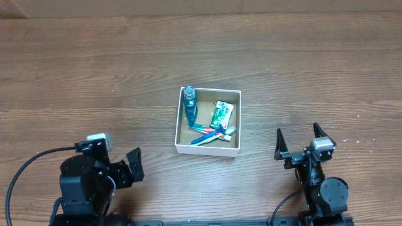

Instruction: Pack container

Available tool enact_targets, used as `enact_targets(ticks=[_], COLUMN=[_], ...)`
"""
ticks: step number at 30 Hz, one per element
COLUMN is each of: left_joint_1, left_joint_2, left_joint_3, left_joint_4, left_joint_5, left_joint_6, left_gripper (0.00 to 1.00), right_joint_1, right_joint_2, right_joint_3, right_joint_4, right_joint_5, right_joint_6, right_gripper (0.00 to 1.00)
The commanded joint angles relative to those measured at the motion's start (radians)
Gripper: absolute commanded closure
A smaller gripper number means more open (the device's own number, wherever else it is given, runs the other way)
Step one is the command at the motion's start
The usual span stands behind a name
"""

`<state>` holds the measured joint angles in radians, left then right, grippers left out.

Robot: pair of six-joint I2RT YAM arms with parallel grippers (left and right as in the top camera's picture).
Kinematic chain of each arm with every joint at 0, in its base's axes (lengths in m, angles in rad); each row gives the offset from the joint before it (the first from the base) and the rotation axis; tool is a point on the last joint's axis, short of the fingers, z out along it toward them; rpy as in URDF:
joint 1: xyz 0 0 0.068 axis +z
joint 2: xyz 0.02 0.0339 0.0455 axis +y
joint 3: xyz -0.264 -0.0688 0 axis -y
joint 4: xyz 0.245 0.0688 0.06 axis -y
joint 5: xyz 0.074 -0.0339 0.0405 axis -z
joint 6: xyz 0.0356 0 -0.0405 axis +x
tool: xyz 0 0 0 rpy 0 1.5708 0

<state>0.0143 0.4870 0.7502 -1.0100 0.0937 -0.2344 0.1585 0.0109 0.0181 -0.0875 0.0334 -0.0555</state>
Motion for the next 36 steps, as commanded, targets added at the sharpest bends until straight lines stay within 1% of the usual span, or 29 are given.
enact_targets(ticks=[1,4,6,9,11,12,13,15,16,19,36], left_joint_1=[-0.002,-0.002,-0.002,-0.002,-0.003,-0.003,-0.003,-0.008,-0.008,-0.009,-0.009], left_joint_2=[-0.072,-0.197,-0.319,-0.438,-0.484,-0.484,-0.483,-0.483,-0.483,-0.483,-0.483], left_joint_3=[-0.050,-0.211,-0.368,-0.540,-0.639,-0.696,-0.739,-0.746,-0.746,-0.745,-0.745], left_joint_4=[-0.002,0.112,0.277,0.526,0.753,0.924,1.041,1.002,0.945,0.935,0.935], left_joint_5=[-0.032,-0.049,-0.039,-0.015,-0.024,-0.024,-0.026,-0.039,-0.052,-0.052,-0.052], left_joint_6=[-0.002,-0.002,-0.002,-0.002,0.020,0.091,0.161,0.240,0.243,0.202,0.203], left_gripper=[0.00,0.00,0.00,0.00,0.00,0.00,0.00,0.00,0.00,0.00,0.00], right_joint_1=[-0.003,-0.003,-0.003,-0.003,-0.003,-0.003,-0.003,-0.003,-0.003,-0.003,-0.003], right_joint_2=[-0.008,-0.008,-0.008,-0.008,-0.008,-0.008,-0.008,-0.008,-0.008,-0.008,-0.008], right_joint_3=[-0.010,-0.010,-0.010,-0.010,-0.010,-0.010,-0.010,-0.010,-0.010,-0.010,-0.010], right_joint_4=[0.006,0.006,0.006,0.006,0.006,0.006,0.006,0.006,0.006,0.006,0.006], right_joint_5=[-0.002,-0.002,-0.002,-0.002,-0.002,-0.002,-0.002,-0.002,-0.002,-0.002,-0.002], right_joint_6=[0.006,0.006,0.006,0.006,0.006,0.006,0.006,0.006,0.007,0.006,0.006], right_gripper=[0.00,0.00,0.00,0.00,0.00,0.00,0.00,0.00,0.00,0.00,0.00])
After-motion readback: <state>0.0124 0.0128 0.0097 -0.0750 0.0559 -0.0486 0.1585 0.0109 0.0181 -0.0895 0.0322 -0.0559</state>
